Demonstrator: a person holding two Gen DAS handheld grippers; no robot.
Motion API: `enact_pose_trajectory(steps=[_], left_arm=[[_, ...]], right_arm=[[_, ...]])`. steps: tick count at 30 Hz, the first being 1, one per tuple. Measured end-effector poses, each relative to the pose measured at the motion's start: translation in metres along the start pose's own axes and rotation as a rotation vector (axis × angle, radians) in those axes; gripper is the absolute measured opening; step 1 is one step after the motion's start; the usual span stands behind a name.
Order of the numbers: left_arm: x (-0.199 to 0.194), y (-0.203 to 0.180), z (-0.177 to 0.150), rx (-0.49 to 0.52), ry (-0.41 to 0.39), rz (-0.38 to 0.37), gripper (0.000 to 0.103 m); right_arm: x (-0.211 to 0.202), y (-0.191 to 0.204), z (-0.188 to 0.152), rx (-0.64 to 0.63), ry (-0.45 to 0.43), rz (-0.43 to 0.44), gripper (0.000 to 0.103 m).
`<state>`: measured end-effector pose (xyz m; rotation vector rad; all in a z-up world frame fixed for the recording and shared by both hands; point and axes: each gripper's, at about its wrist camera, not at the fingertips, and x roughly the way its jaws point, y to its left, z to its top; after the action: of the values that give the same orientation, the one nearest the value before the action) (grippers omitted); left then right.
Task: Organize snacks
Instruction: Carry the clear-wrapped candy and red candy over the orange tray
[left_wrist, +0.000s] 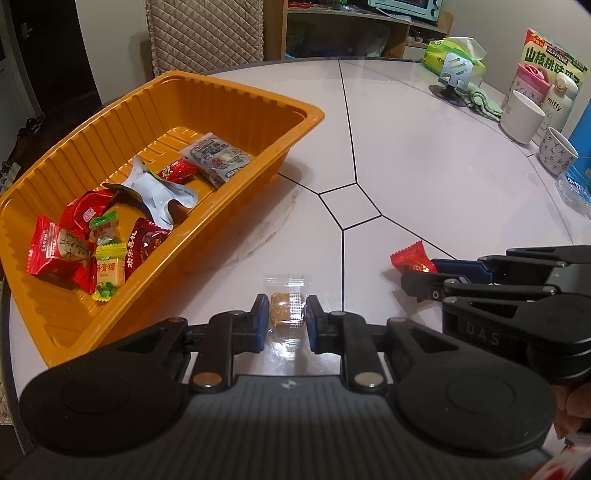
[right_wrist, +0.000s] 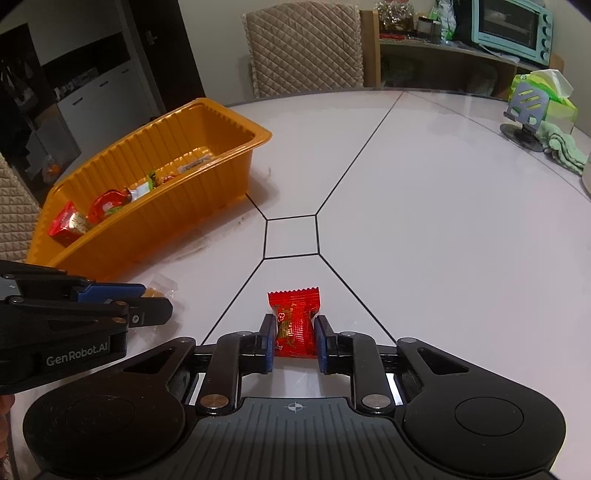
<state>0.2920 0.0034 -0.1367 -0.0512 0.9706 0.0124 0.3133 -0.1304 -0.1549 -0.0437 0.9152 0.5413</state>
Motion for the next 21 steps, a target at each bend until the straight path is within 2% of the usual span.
enact_pose_trajectory(steps=[21], left_arm=[[-0.059, 0.01, -0.017, -0.051, -0.042, -0.008, 0.019]], right_arm=[[-0.062, 0.03, -0.011, -0.019, -0.046, 0.108, 0.022]])
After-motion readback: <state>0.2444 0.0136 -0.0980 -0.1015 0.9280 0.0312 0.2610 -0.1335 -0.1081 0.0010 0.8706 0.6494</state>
